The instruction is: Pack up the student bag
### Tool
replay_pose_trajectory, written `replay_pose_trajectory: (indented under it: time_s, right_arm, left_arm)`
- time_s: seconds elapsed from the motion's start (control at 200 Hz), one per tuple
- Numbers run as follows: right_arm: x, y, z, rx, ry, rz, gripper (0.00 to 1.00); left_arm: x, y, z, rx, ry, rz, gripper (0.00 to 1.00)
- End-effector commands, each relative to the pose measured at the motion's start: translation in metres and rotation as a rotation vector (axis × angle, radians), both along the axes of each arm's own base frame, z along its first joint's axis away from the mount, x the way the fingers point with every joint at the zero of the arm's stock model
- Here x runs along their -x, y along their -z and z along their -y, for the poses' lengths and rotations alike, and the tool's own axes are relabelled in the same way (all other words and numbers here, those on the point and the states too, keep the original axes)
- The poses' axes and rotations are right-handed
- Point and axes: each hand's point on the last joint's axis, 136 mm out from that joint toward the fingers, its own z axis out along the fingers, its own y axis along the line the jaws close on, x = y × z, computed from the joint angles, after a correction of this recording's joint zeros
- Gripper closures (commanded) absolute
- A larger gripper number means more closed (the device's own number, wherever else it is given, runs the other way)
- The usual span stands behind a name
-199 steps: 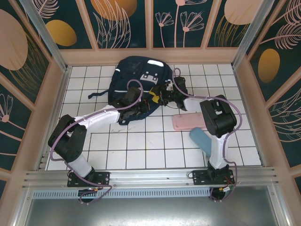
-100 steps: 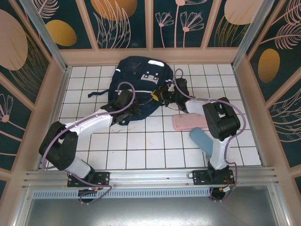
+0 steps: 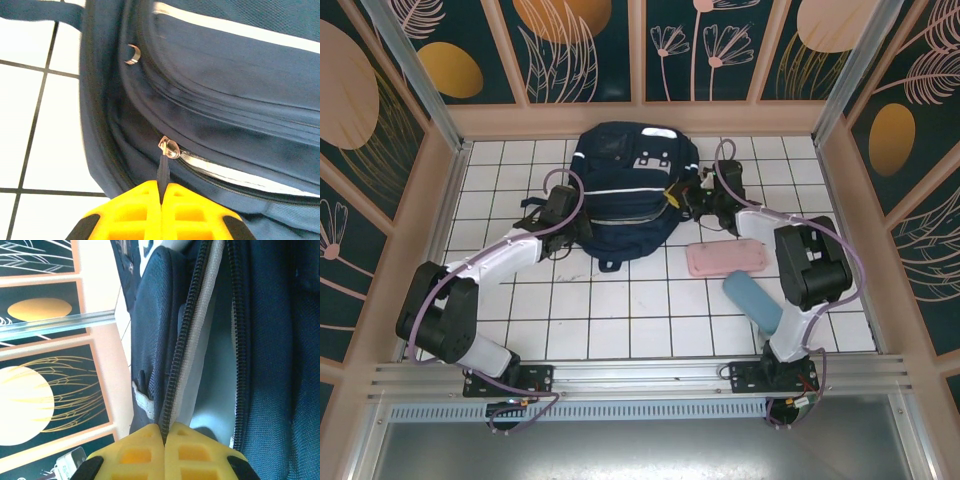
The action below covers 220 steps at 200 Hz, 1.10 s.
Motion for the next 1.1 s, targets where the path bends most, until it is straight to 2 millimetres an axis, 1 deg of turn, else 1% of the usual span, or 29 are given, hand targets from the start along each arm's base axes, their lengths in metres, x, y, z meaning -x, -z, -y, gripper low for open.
replay_pose_trajectory:
  time_s: [0.0,0.09,0.2,0.255,0.26,0.275,0.315,0.355,0.4,0.435,0.44,0.45,0.551,0.601,0.646,0.671,0.716,0.726,0.776,0.786,0.811,0.851,0.916,0.956,0.986,0.996,1.046,1.096]
  right_arm:
    - [-0.018,-0.038,0.031,0.044,0.052,0.142,1.0]
    - [-0.022,-0.048,0.037,0.054,0.038,0.173,1.0]
    - [-0.028,-0.049,0.044,0.057,0.037,0.176,1.0]
    - [-0.029,-0.049,0.048,0.053,0.044,0.172,1.0]
    - [-0.03,-0.049,0.049,0.052,0.045,0.171,1.0]
    - [-0.03,-0.049,0.05,0.05,0.048,0.17,1.0]
    - [-0.029,-0.048,0.05,0.046,0.047,0.163,0.98]
    - [-0.028,-0.047,0.05,0.039,0.045,0.155,0.96]
    - [-0.024,-0.046,0.046,0.029,0.036,0.141,0.92]
    - [-0.021,-0.043,0.044,0.025,0.032,0.125,0.85]
    - [-0.02,-0.042,0.044,0.025,0.032,0.123,0.84]
    - [-0.019,-0.041,0.043,0.025,0.031,0.118,0.83]
    - [-0.009,-0.027,0.042,0.063,0.034,0.073,0.62]
    - [-0.005,-0.018,0.046,0.127,0.035,0.061,0.54]
    - [-0.003,-0.012,0.052,0.214,0.035,0.068,0.51]
    - [-0.001,-0.008,0.057,0.287,0.043,0.071,0.5]
    - [0.002,-0.007,0.066,0.446,0.054,0.089,0.49]
    - [0.0,-0.005,0.073,0.502,0.08,0.096,0.49]
    - [0.006,-0.011,0.077,0.679,0.073,0.145,0.46]
    - [0.006,-0.015,0.076,0.705,0.069,0.164,0.46]
    - [0.008,-0.022,0.072,0.757,0.04,0.211,0.45]
    - [0.012,-0.035,0.056,0.799,-0.036,0.298,0.44]
    - [0.019,-0.053,0.023,0.835,-0.183,0.438,0.44]
    - [0.024,-0.06,0.003,0.868,-0.261,0.516,0.44]
    - [0.028,-0.064,-0.012,0.895,-0.321,0.576,0.44]
    - [0.028,-0.065,-0.014,0.905,-0.336,0.591,0.44]
    - [0.039,-0.067,-0.041,0.941,-0.451,0.683,0.45]
    - [0.051,-0.064,-0.063,0.964,-0.581,0.755,0.47]
  left_arm:
    - [-0.011,-0.008,-0.036,-0.088,-0.088,0.044,1.0]
    - [-0.023,-0.011,-0.045,-0.087,-0.114,0.068,1.0]
    - [-0.044,-0.021,-0.049,-0.083,-0.112,0.129,1.0]
    - [-0.05,-0.022,-0.048,-0.093,-0.088,0.15,1.0]
    - [-0.054,-0.028,-0.047,-0.088,-0.083,0.165,1.0]
    - [-0.058,-0.034,-0.044,-0.082,-0.073,0.183,1.0]
    - [-0.063,-0.043,-0.034,-0.064,-0.018,0.218,1.0]
    - [-0.063,-0.049,-0.025,-0.035,0.033,0.239,1.0]
    - [-0.06,-0.057,-0.014,0.005,0.089,0.273,1.0]
    - [-0.059,-0.067,-0.006,0.036,0.132,0.3,1.0]
    - [-0.057,-0.062,-0.006,0.037,0.138,0.291,1.0]
    - [-0.054,-0.06,-0.004,0.043,0.147,0.286,1.0]
    - [-0.042,-0.066,0.007,0.094,0.216,0.287,1.0]
    - [-0.037,-0.069,0.01,0.111,0.237,0.289,1.0]
    - [-0.032,-0.072,0.011,0.12,0.251,0.292,1.0]
    - [-0.029,-0.073,0.011,0.122,0.256,0.293,1.0]
    - [-0.026,-0.076,0.011,0.121,0.266,0.3,1.0]
    - [-0.026,-0.077,0.011,0.12,0.265,0.302,1.0]
    - [-0.025,-0.079,0.007,0.11,0.253,0.303,1.0]
    - [-0.024,-0.08,0.007,0.109,0.255,0.305,1.0]
    - [-0.024,-0.081,0.007,0.107,0.257,0.307,1.0]
    - [-0.023,-0.083,0.008,0.112,0.264,0.309,1.0]
    - [-0.023,-0.088,0.01,0.124,0.271,0.318,1.0]
    - [-0.023,-0.09,0.011,0.129,0.275,0.322,1.0]
    - [-0.024,-0.092,0.012,0.131,0.274,0.327,1.0]
    - [-0.024,-0.093,0.011,0.13,0.272,0.328,1.0]
    - [-0.026,-0.095,0.01,0.128,0.26,0.331,1.0]
    - [-0.029,-0.096,0.005,0.12,0.224,0.322,1.0]
